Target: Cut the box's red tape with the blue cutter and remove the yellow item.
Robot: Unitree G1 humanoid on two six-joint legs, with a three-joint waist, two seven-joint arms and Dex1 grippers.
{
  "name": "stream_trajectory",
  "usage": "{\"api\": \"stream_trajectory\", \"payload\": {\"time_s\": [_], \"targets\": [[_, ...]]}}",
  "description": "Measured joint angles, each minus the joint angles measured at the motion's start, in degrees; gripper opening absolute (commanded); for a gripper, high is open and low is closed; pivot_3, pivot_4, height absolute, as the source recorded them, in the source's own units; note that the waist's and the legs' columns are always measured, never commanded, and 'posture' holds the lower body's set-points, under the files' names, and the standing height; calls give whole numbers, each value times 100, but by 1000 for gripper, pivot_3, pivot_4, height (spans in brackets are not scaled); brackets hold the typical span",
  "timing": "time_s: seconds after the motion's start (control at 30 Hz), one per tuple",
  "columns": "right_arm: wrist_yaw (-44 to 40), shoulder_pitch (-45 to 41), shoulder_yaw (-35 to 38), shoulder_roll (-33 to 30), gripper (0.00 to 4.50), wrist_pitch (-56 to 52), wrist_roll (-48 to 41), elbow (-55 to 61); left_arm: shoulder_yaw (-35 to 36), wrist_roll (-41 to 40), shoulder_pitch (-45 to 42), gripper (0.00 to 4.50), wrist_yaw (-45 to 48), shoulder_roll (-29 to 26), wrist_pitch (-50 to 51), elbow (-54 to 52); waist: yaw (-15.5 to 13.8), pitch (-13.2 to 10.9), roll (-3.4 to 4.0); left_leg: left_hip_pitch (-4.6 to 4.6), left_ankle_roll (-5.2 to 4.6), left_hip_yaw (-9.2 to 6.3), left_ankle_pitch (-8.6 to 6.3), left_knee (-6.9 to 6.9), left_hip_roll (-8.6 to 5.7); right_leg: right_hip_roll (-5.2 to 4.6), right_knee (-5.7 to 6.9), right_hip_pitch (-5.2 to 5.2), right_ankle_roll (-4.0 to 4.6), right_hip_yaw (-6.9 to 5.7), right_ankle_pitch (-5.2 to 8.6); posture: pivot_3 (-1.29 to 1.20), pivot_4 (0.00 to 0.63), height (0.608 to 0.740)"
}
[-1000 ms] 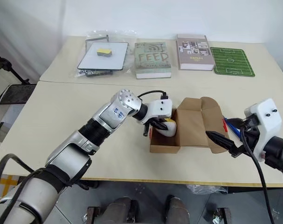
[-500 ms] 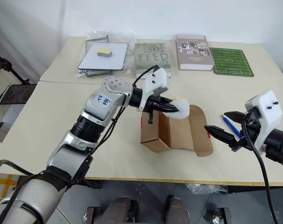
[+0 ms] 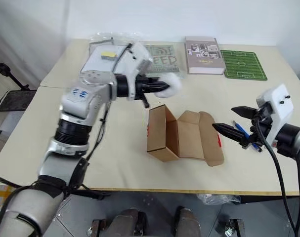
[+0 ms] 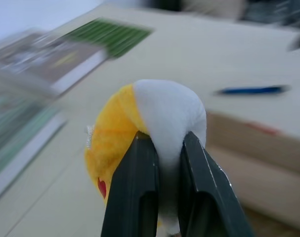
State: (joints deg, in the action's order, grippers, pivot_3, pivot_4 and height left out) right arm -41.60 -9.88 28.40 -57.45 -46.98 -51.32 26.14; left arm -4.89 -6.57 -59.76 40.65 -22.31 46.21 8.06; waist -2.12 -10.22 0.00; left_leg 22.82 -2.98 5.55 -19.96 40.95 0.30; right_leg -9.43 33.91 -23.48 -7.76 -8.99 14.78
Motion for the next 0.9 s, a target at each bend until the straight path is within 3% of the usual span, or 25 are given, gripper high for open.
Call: {"api": "stream_trajectory", "payload": {"time_s": [0.27,0.37,0.5,0.9], "targets": [[-1232,-584,-716,138,4500,1204,734,-939,408,258,2070,128,-689,-1173,875,-988,61,-5,-9,-2,3,0,1,5,28,-2,5,1,0,6,0,0,150,740],[-1365,-739,-829,137,4500,1292,849,-1161,577,220,2334,127,-705,-1335,1095,-1428,-3,-8,-13,1,4,-8,1,9,29,-2,6,5,0,4,0,0,150,740],[-1679,-1292,-1330,181,4500,1420,1108,-1660,1274,-63,3280,127,-628,-1685,1361,-2128,94,-8,-13,-18,15,11,-5,-3,39,4,7,5,1,14,1,0,150,740],[-2092,-1789,-1743,362,4500,1579,1495,-2207,1789,-901,3568,3962,-431,-2211,1990,-2878,83,-8,-12,-20,23,15,-5,-2,40,3,9,4,4,18,2,0,150,740]]}}
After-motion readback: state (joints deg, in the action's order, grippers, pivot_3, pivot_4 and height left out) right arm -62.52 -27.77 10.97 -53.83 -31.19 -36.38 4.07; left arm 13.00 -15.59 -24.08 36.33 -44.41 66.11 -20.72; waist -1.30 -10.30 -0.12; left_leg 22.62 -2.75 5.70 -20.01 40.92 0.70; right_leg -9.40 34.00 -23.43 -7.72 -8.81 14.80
